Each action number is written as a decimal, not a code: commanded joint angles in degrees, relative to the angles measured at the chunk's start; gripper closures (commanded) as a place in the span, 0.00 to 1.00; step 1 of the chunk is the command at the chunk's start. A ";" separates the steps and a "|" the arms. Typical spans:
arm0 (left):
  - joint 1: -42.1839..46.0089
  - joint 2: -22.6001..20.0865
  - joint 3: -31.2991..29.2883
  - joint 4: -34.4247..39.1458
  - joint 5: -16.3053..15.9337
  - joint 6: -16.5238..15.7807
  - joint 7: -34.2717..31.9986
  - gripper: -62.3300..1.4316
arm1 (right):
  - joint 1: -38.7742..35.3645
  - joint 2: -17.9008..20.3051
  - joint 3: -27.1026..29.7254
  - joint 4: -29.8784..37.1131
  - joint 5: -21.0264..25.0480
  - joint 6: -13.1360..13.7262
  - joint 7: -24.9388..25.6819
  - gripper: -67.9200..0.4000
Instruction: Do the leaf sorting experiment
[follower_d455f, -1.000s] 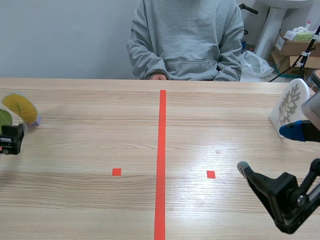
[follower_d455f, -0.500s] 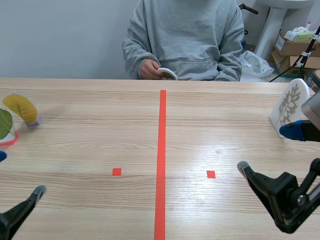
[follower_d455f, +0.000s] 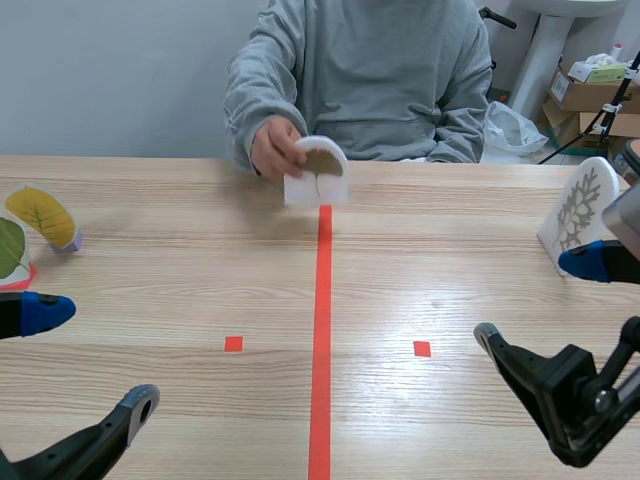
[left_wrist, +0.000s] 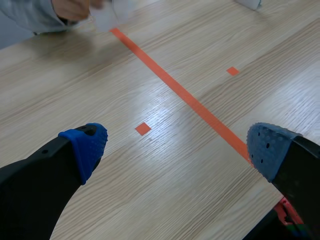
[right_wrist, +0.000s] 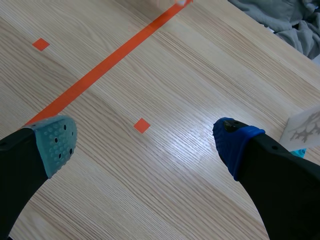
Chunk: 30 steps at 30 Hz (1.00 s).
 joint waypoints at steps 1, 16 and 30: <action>-0.26 0.81 -0.31 1.42 -1.07 -0.35 0.90 0.04 | 0.50 0.46 0.11 0.02 0.37 -0.37 0.76 0.18; -0.31 0.79 -0.31 4.15 -1.05 -1.01 2.86 0.04 | 0.50 0.46 0.11 0.02 0.39 -0.37 0.72 0.18; -0.44 0.79 -0.31 4.15 -1.03 -0.98 2.86 0.04 | 0.50 0.46 0.11 0.02 0.42 -0.39 0.70 0.18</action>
